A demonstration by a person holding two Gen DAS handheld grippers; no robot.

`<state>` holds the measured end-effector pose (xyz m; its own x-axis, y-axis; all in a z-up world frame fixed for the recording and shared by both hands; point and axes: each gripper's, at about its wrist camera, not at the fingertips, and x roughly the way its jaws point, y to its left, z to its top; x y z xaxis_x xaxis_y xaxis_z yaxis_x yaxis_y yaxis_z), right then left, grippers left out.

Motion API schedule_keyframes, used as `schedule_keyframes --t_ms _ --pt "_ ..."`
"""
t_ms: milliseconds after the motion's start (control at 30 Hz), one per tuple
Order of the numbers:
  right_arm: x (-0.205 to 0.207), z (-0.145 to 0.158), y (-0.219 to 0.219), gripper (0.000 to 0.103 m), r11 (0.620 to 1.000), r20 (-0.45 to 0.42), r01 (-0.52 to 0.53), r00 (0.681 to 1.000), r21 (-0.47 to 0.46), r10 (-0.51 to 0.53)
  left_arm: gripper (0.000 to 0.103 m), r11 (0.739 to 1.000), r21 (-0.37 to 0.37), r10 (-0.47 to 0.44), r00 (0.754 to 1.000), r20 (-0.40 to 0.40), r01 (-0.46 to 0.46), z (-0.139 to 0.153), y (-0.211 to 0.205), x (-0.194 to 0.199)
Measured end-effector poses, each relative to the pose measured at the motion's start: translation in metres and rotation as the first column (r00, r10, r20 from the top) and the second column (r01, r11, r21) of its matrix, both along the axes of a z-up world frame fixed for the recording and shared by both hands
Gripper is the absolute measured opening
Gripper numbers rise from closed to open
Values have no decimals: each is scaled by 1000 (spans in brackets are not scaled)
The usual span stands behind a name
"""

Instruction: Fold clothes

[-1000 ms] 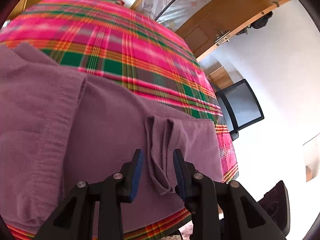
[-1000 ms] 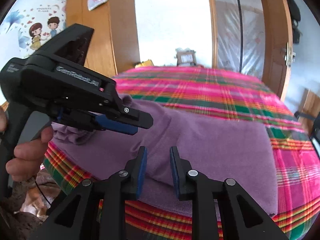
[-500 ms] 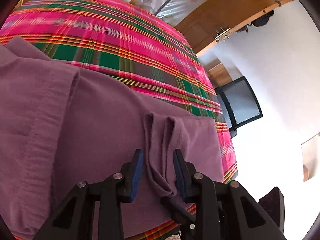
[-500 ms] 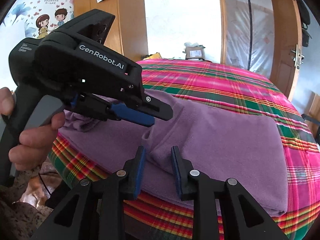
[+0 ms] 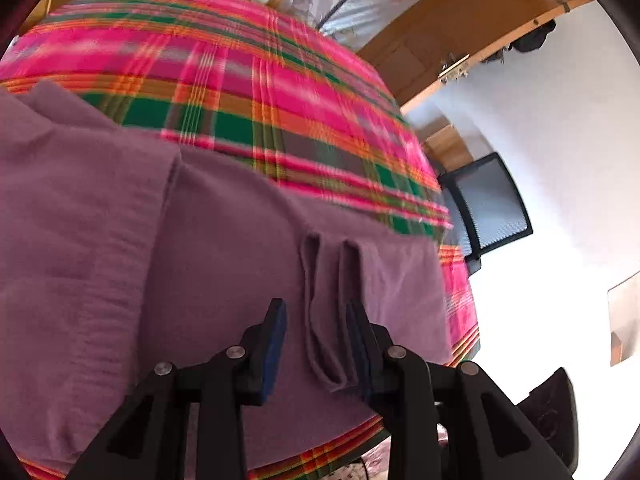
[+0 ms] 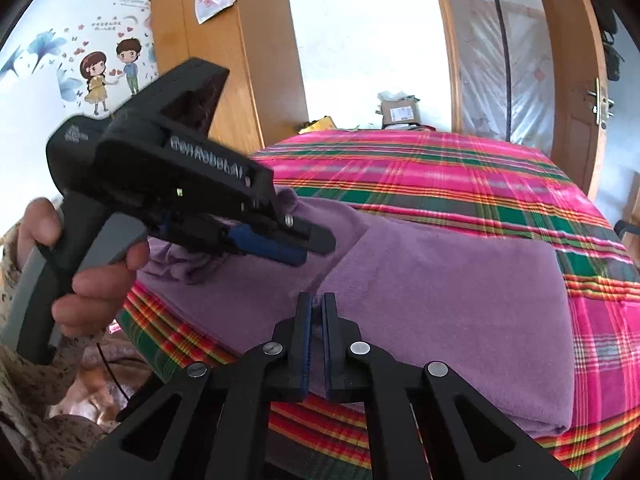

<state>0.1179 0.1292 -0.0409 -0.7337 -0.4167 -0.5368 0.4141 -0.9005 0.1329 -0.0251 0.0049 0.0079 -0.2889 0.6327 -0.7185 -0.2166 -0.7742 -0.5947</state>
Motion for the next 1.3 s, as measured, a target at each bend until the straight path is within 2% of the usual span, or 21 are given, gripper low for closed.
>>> schedule_keyframes --t_ms 100,233,500,633,733,867,1033,1100,1200,1267,1300 --pt "-6 -5 -2 5 1000 24 -3 1000 9 3 31 1000 5 -2 999 -46 3 12 6 -1" --pt "-14 -15 -3 7 1000 66 -3 998 10 3 31 999 14 -48 998 -49 49 16 25 -3" --pt "-9 -8 7 10 1000 54 17 998 0 -17 31 993 -12 -117 993 -25 117 6 59 -16" --pt "2 4 34 13 995 6 94 996 -13 -94 31 990 -62 -128 992 -8 127 -3 66 -22" --pt "4 6 63 16 979 2 205 979 -10 -205 31 991 -61 -118 993 13 119 -12 62 -25" --pt "0 -2 92 17 946 49 324 945 8 -324 31 987 -74 -142 990 5 142 -15 64 -26" --pt "-6 -14 87 17 944 49 325 944 57 -328 31 977 -114 -187 981 -51 180 -14 69 -18" --pt "-8 -15 87 17 944 34 318 946 85 -322 31 975 -125 -189 981 -48 182 -12 68 -16" --pt "12 -9 94 17 942 13 327 944 72 -329 31 972 -154 -182 983 -24 176 -5 69 -14" --pt "7 -7 106 18 932 12 360 933 53 -361 31 968 -159 -205 977 -49 195 5 76 -9" --pt "9 -7 109 21 926 18 376 926 41 -377 31 966 -156 -216 975 -58 205 9 80 -7"
